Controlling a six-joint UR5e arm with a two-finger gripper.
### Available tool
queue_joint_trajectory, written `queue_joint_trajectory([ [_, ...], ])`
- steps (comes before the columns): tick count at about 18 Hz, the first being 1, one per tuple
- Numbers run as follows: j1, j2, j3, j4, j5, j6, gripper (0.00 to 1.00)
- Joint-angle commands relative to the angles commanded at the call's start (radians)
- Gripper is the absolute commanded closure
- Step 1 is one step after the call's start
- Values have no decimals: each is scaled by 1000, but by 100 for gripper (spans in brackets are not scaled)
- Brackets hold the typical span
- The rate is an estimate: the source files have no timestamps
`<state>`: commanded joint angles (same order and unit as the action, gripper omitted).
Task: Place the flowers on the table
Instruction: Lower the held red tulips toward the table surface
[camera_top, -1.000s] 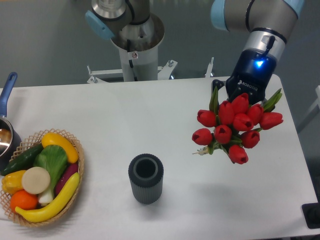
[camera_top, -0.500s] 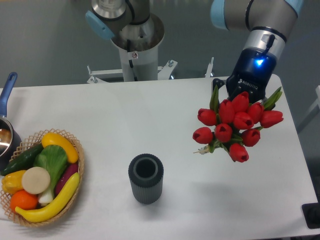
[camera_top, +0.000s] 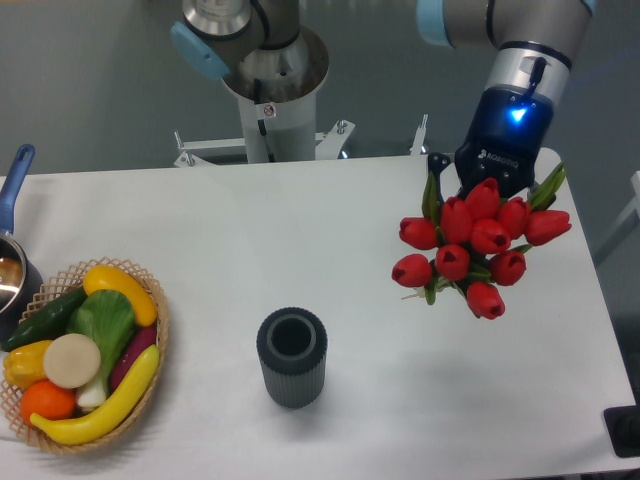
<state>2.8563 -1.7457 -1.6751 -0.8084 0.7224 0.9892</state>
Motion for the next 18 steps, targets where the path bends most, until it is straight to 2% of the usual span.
queue_joint_trajectory([
  [7,-6,-3,-104,-3,179,221,60],
  [10,-14,-15,-135,-3,299,316,60],
  [14,-57,-66,-130,-9,478,362,60],
  [18,-84,-132,-120,-6,548,361,60],
])
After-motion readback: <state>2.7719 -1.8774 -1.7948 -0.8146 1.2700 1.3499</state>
